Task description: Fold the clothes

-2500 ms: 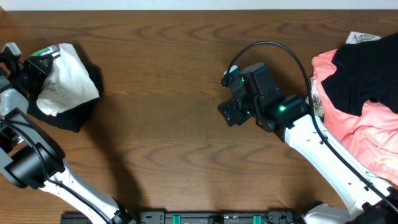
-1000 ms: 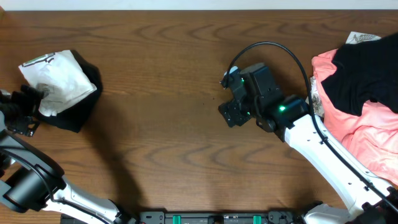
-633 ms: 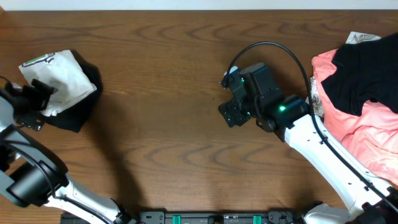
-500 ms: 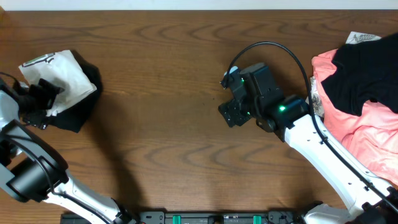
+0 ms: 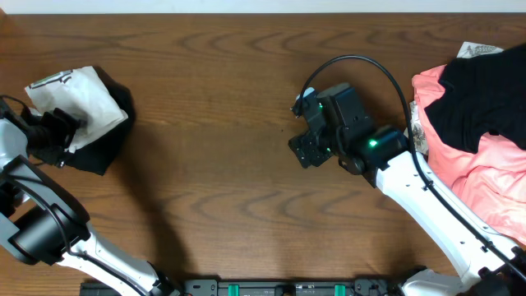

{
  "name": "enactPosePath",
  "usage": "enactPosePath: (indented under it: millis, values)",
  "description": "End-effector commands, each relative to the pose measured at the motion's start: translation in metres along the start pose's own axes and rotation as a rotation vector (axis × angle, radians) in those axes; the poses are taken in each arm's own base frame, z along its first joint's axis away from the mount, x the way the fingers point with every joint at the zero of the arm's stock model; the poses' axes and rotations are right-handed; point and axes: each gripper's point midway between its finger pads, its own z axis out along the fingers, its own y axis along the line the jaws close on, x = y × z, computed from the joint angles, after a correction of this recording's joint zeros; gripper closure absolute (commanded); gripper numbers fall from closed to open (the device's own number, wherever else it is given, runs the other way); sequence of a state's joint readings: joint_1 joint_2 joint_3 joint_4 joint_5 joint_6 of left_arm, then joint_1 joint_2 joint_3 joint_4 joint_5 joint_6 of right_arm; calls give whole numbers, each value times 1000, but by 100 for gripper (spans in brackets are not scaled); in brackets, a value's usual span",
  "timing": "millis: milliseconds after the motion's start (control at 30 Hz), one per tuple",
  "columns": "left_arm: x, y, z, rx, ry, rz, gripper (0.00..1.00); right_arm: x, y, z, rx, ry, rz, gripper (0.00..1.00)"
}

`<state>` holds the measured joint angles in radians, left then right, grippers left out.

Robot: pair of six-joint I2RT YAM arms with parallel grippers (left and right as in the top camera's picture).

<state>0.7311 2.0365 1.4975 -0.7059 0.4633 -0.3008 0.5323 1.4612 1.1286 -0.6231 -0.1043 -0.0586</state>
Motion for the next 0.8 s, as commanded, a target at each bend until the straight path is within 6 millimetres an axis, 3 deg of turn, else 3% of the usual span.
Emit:
enactPosePath:
  millis: [0, 167, 367, 533, 767]
  values:
    - [5, 3, 7, -7, 20, 10, 38, -2, 2, -1, -8, -7, 12, 16]
    - [5, 2, 6, -3, 21, 10, 50, -2, 2, -1, -8, -7, 12, 16]
    - [8, -13, 6, 87, 40, 15, 58, -2, 2, -1, -8, -6, 12, 16]
    - [8, -14, 5, 87, 38, 37, 94, -2, 2, -1, -8, -6, 12, 16]
    - [8, -19, -8, 91, 16, 101, 94, -2, 2, -1, -8, -6, 12, 16]
